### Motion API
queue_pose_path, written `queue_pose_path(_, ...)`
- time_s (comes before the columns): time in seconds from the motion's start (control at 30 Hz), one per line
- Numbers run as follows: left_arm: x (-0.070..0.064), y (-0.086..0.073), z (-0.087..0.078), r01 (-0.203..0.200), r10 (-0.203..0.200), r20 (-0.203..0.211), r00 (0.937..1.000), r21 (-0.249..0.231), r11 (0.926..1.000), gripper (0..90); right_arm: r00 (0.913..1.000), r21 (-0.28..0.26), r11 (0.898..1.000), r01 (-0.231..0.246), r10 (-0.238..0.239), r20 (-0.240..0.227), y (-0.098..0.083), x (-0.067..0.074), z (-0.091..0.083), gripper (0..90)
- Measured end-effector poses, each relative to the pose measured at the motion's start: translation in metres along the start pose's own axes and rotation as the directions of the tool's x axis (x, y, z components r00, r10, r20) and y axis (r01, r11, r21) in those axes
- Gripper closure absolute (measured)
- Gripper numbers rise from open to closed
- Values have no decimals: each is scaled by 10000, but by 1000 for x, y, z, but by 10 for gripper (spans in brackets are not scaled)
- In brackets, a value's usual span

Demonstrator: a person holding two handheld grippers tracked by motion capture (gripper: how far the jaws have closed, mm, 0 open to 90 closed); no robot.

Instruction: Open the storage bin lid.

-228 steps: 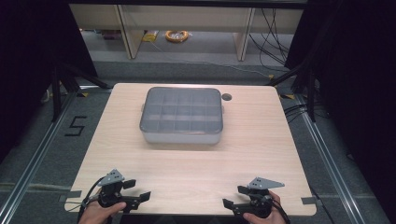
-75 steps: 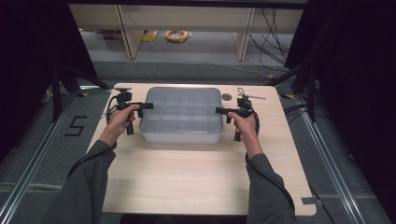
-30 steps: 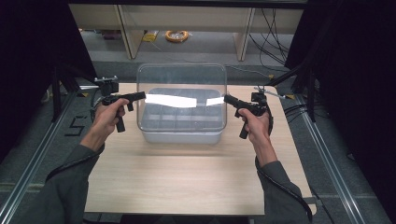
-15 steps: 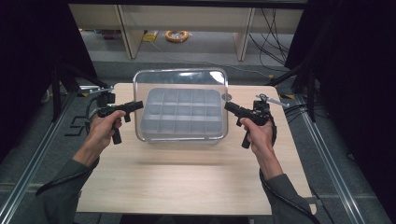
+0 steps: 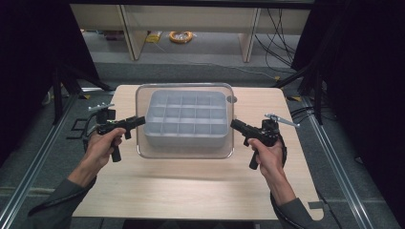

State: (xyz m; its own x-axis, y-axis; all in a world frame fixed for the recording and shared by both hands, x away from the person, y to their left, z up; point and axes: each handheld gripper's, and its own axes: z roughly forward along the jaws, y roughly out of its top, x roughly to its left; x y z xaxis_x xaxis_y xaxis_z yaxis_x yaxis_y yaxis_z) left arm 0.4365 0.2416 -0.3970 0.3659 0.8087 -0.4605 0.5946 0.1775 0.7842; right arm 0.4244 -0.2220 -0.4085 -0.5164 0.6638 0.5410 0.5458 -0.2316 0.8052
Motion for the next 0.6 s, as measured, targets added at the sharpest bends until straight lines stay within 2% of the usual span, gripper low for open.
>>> queue_pose_path(0.03,0,-1,-1,-76,76,19,10000,39,10000,572,9999,34,9999,121,-121,-21,-2,0,-1,778)
queue_pose_path(0.07,1,-2,-1,-72,72,31,10000,31,10000,571,10000,34,10000,-13,13,-7,-4,1,-2,778)
queue_pose_path(0.1,1,-2,-3,-102,102,-3,9999,156,9998,571,9999,37,9999,156,-155,-33,-5,0,-2,778)
queue_pose_path(0.13,1,-4,-3,-103,102,57,9999,141,9998,571,9997,160,9995,-257,257,-34,-8,3,-4,778)
queue_pose_path(0.17,1,-5,-3,-126,126,42,9999,143,9998,571,10000,113,9999,45,-45,-18,-10,0,-4,779)
queue_pose_path(0.2,1,-7,-4,-137,138,-17,9999,248,9996,571,9996,200,9994,-284,286,-82,-12,2,-5,779)
queue_pose_path(0.23,1,-9,-4,-69,69,15,10000,195,9998,571,9991,278,9988,-410,411,-48,-15,3,-7,779)
queue_pose_path(0.27,1,-11,-4,-86,86,29,10000,235,9997,571,9999,154,9998,-135,135,-34,-16,1,-7,779)
queue_pose_path(0.3,1,-13,-5,-100,100,23,9999,284,9995,571,9999,222,9996,-168,168,-11,-18,1,-8,779)
queue_pose_path(0.33,1,-14,-5,-163,161,79,9998,299,9994,571,9988,291,9984,-475,477,-60,-22,2,-10,779)
queue_pose_path(0.4,-1,-18,-6,-109,108,56,9999,305,9995,571,9998,250,9995,-204,206,-80,-24,1,-12,779)
queue_pose_path(0.43,-1,-19,-7,-133,129,107,9999,394,9991,571,9991,377,9984,-430,432,-29,-26,3,-14,779)
queue_pose_path(0.47,-2,-21,-8,-157,151,146,9998,441,9989,571,9998,326,9993,-197,200,-89,-27,1,-15,779)
queue_pose_path(0.53,-3,-25,-10,-224,218,143,9997,452,9987,571,9999,305,9995,-104,105,-25,-30,2,-18,779)
queue_pose_path(0.57,-3,-26,-11,-278,270,157,9995,562,9980,571,9993,418,9984,-386,385,26,-32,6,-21,779)
queue_pose_path(0.6,-3,-28,-12,-303,292,192,9994,589,9978,569,9991,396,9983,-422,426,-84,-34,7,-22,779)
